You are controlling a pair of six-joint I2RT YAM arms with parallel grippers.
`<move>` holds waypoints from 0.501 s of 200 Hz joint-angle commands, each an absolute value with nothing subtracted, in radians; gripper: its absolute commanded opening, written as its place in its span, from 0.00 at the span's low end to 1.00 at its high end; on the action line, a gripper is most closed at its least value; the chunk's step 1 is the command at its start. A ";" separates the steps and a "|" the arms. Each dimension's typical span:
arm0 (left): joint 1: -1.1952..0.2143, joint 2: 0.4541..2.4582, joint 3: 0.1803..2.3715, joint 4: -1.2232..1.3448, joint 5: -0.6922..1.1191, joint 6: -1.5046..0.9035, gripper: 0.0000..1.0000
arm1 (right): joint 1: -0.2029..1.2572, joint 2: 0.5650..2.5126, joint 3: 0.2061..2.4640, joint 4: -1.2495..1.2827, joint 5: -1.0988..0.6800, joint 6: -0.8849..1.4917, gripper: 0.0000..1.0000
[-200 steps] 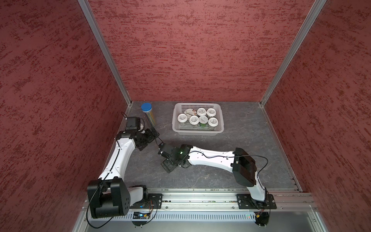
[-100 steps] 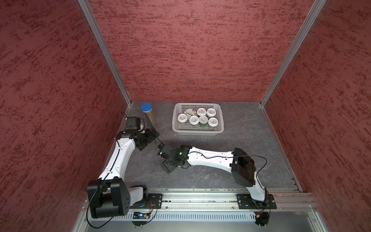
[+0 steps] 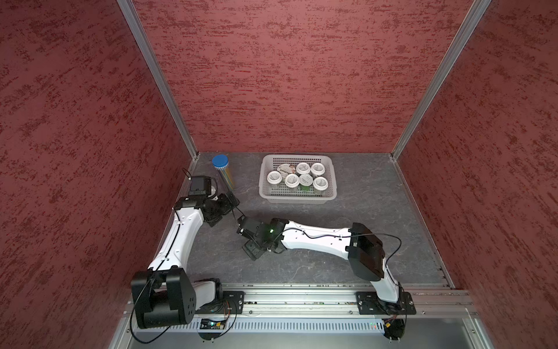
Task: Put the yogurt in the basket
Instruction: Pick up the yogurt from the center of the board.
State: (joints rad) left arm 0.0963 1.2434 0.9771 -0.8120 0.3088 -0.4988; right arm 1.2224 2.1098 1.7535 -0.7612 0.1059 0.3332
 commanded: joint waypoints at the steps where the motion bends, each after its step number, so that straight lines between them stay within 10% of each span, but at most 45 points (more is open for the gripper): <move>1: 0.104 1.252 0.972 -0.799 0.313 -0.482 1.00 | 1.229 2.106 1.758 -0.787 0.149 0.327 0.82; 100: 0.107 1.253 0.978 -0.801 0.309 -0.486 1.00 | 1.242 2.045 1.720 -0.726 0.166 0.288 0.89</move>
State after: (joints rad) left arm 0.0963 1.2438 0.9771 -0.8112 0.3122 -0.4988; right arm 1.2255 2.0895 1.7313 -0.7513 0.1295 0.3130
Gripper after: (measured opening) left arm 0.996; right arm 0.889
